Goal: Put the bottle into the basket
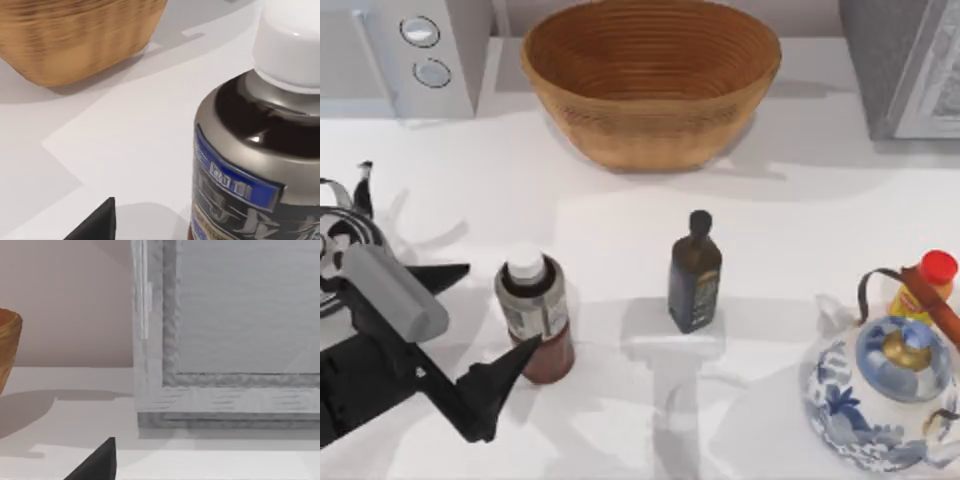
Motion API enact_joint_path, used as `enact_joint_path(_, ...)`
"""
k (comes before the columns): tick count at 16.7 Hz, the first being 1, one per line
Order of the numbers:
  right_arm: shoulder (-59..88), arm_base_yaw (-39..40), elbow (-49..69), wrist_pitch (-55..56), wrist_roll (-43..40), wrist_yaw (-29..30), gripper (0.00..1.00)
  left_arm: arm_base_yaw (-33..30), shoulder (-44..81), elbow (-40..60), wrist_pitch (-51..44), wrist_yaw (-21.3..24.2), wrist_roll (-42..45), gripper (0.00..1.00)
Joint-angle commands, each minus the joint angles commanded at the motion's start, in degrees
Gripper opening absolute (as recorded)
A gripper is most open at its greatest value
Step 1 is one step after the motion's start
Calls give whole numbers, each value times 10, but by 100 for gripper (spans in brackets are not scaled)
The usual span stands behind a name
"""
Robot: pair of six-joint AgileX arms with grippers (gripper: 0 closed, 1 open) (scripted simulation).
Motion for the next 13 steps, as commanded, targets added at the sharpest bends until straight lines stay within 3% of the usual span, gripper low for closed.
enact_joint_path(7,0,0,0,0,0,0,100,-48,158,70,93,-42,-16,100)
enact_joint_path(13,0,0,0,0,0,0,100,-95,273,72,214,-84,-31,100)
